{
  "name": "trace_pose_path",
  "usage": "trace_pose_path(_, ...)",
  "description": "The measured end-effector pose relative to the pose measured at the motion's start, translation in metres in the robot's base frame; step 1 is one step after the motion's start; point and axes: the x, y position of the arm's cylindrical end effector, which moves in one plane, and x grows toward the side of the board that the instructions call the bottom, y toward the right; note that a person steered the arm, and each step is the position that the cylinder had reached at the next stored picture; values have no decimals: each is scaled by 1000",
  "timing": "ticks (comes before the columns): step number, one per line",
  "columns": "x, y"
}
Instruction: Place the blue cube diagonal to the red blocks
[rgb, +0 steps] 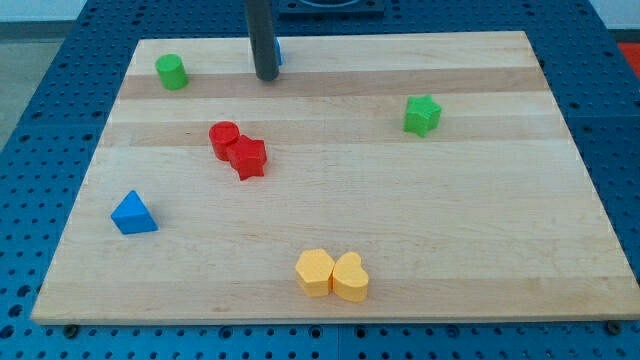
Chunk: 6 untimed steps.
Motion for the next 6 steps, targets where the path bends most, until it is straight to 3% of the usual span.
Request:
trace_pose_path(1,39,-32)
trace_pose_path(2,32,-51)
trace_pose_path(4,-29,-65)
trace_pose_path(5,-84,-65)
trace_pose_path(6,-95,-62)
